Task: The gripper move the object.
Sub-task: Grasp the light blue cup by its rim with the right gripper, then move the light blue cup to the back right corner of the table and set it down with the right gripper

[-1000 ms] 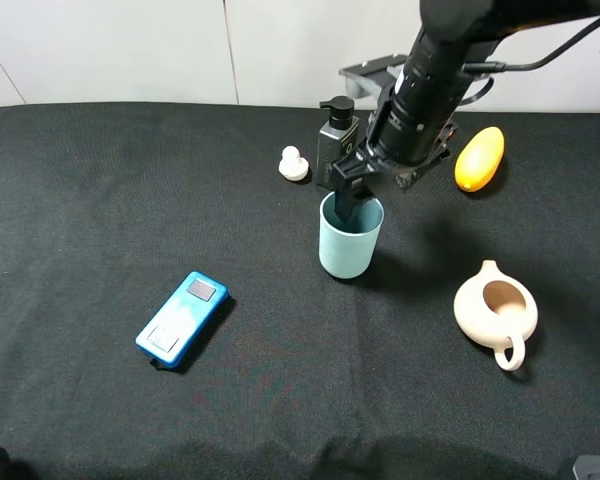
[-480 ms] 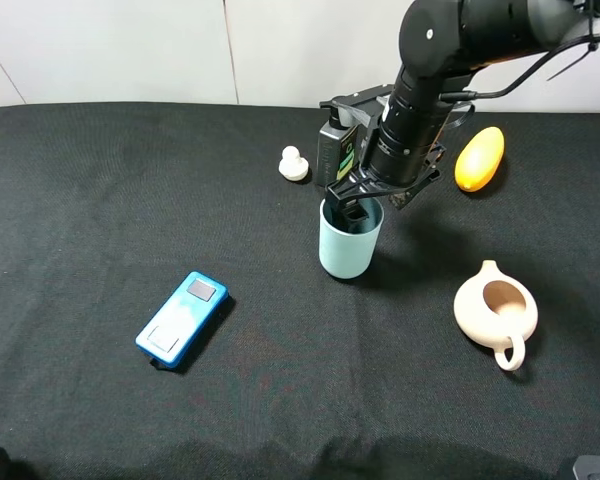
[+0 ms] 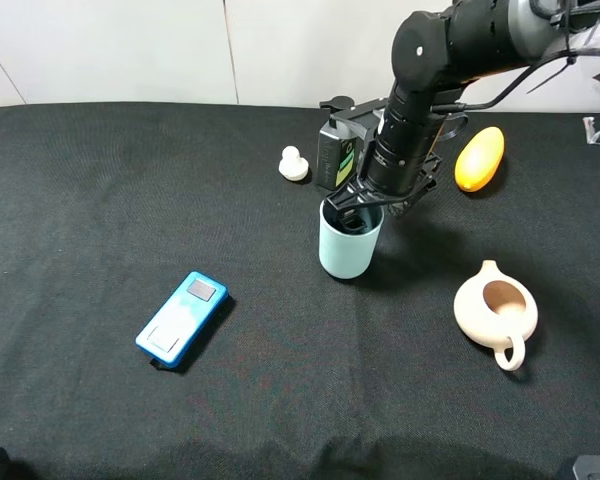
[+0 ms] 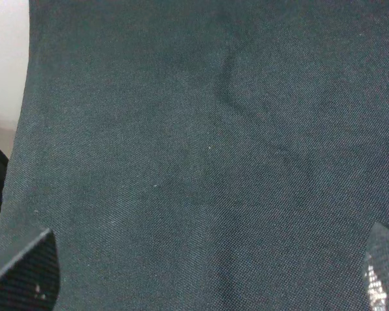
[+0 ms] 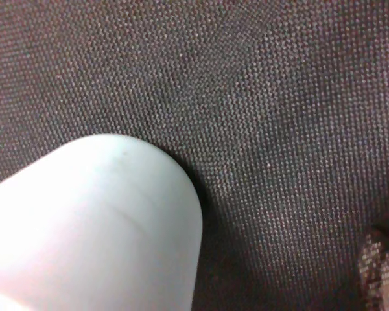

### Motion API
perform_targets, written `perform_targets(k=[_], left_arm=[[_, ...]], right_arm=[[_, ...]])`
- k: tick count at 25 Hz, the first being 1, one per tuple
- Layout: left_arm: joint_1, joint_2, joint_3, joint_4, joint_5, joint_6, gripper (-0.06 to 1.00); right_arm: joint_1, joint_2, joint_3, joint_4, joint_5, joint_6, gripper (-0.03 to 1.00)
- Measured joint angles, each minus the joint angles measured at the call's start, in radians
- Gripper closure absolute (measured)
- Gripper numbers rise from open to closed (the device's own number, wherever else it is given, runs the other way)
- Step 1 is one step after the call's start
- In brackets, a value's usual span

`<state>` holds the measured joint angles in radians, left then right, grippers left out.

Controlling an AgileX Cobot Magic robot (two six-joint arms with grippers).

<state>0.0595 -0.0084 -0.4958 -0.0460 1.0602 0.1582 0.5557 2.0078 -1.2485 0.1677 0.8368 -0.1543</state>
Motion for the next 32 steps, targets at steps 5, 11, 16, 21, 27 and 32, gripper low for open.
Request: perform_targets(k=[5,11,16,21,27,32], left_arm=[[0.0,0.0,0.0,0.0,0.0,0.0,-0.05],[0.0,0.0,0.0,0.0,0.0,0.0,-0.05],[0.0,0.0,0.0,0.0,0.0,0.0,-0.05],[0.0,0.0,0.0,0.0,0.0,0.0,-0.05],[0.0,0.0,0.0,0.0,0.0,0.0,-0.05],[0.0,0.0,0.0,0.0,0.0,0.0,-0.05]], right_arm=[[0.0,0.0,0.0,0.0,0.005,0.0,0.36],[0.0,0.0,0.0,0.005,0.013,0.0,0.59],[0.0,0.0,0.0,0.018,0.014,0.0,0.78],[0.0,0.0,0.0,0.019,0.014,0.01,0.93],[0.0,0.0,0.0,0.019,0.014,0.028,0.93],[0.0,0.0,0.0,0.019,0.013,0.028,0.93]])
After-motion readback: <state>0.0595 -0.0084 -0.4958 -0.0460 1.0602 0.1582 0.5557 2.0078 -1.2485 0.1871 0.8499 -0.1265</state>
